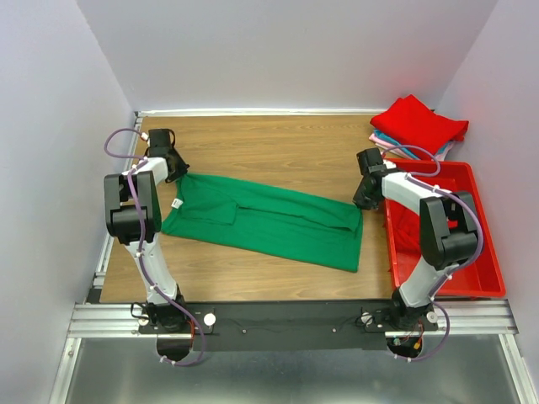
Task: Fold and stack the t-shirts
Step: Fold the tshirt
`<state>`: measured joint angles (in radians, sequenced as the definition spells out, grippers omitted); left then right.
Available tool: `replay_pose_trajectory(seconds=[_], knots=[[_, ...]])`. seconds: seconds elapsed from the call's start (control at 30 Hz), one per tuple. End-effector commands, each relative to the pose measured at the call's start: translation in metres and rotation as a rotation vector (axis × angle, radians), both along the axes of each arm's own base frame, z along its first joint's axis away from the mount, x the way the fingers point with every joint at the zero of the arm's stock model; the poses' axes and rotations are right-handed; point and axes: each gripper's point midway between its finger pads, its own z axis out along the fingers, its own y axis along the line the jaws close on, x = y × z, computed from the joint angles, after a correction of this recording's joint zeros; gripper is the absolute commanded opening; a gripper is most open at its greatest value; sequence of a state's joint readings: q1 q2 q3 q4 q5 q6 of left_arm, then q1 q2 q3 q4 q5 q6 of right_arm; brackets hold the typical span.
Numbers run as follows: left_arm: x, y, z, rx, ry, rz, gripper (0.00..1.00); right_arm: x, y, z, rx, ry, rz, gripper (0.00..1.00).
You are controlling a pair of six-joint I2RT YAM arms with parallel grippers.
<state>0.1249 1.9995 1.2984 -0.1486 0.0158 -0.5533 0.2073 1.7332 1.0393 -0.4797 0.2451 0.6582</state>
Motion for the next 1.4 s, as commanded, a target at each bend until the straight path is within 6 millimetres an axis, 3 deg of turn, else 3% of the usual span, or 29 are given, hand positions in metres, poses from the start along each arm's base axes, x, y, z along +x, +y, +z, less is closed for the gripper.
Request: replay_pose_trajectory(seconds=[0.0, 0.03, 0.1, 0.17, 0.2, 0.23, 0.3, 0.47, 0.6, 0.63, 0.7, 0.73, 0.77, 0.83, 0.87, 0.93, 1.0, 1.1, 1.27, 1.37], knots=[[-0.001, -0.001, -0.005, -0.031, -0.003, -0.039, 0.0, -0.008, -0.016, -0.004, -0.054, 0.03, -0.042, 0.07], [0.0, -0.005, -0.006, -0.043, -0.005, -0.054, 0.0, -0.007, -0.015, -0.004, -0.052, 0.03, -0.038, 0.08], [0.002, -0.005, -0.003, -0.041, -0.009, -0.061, 0.09, -0.002, -0.013, -0.001, -0.049, 0.021, -0.024, 0.14], [0.006, -0.004, 0.005, -0.037, -0.025, -0.062, 0.2, 0.002, -0.012, 0.004, -0.042, 0.009, -0.016, 0.24], [0.007, -0.004, 0.009, -0.037, -0.031, -0.061, 0.31, 0.004, -0.011, 0.008, -0.042, -0.001, -0.007, 0.29], [0.009, -0.004, 0.015, -0.037, -0.038, -0.061, 0.35, 0.009, -0.009, 0.017, -0.032, -0.024, -0.002, 0.39], [0.012, -0.002, 0.029, -0.03, -0.055, -0.057, 0.44, 0.014, -0.007, 0.029, -0.024, -0.053, 0.023, 0.5], [0.013, 0.003, 0.065, 0.019, -0.099, -0.036, 0.53, 0.018, 0.004, 0.056, 0.024, -0.111, 0.078, 0.6], [0.003, -0.006, 0.081, 0.061, -0.109, -0.058, 0.56, 0.012, 0.015, 0.066, 0.051, -0.13, 0.108, 0.63], [-0.005, -0.005, 0.076, 0.086, -0.088, -0.051, 0.56, 0.009, 0.023, 0.067, 0.057, -0.131, 0.129, 0.63], [-0.014, -0.014, 0.081, 0.112, -0.083, -0.084, 0.56, 0.002, 0.038, 0.067, 0.065, -0.125, 0.175, 0.63], [-0.024, -0.02, 0.073, 0.116, -0.06, -0.098, 0.56, -0.002, 0.043, 0.065, 0.066, -0.119, 0.186, 0.64], [-0.029, -0.03, 0.081, 0.124, -0.076, -0.123, 0.56, -0.006, 0.048, 0.063, 0.069, -0.113, 0.199, 0.64], [-0.045, -0.044, 0.07, 0.133, -0.046, -0.164, 0.56, -0.019, 0.063, 0.057, 0.078, -0.091, 0.225, 0.63], [-0.051, -0.067, 0.075, 0.135, -0.059, -0.219, 0.56, -0.024, 0.068, 0.054, 0.083, -0.083, 0.234, 0.63], [-0.065, -0.088, 0.067, 0.137, -0.04, -0.289, 0.56, -0.038, 0.079, 0.047, 0.095, -0.06, 0.249, 0.63], [-0.082, -0.122, 0.063, 0.14, -0.015, -0.388, 0.56, -0.047, 0.086, 0.042, 0.1, -0.048, 0.257, 0.64], [-0.104, -0.148, 0.057, 0.189, 0.024, -0.478, 0.56, -0.058, 0.086, 0.035, 0.096, -0.029, 0.258, 0.63], [-0.129, -0.162, 0.051, 0.234, 0.057, -0.551, 0.56, -0.069, 0.083, 0.032, 0.092, -0.023, 0.245, 0.63], [-0.145, -0.17, 0.035, 0.248, 0.103, -0.61, 0.56, -0.074, 0.078, 0.026, 0.079, -0.013, 0.229, 0.63]])
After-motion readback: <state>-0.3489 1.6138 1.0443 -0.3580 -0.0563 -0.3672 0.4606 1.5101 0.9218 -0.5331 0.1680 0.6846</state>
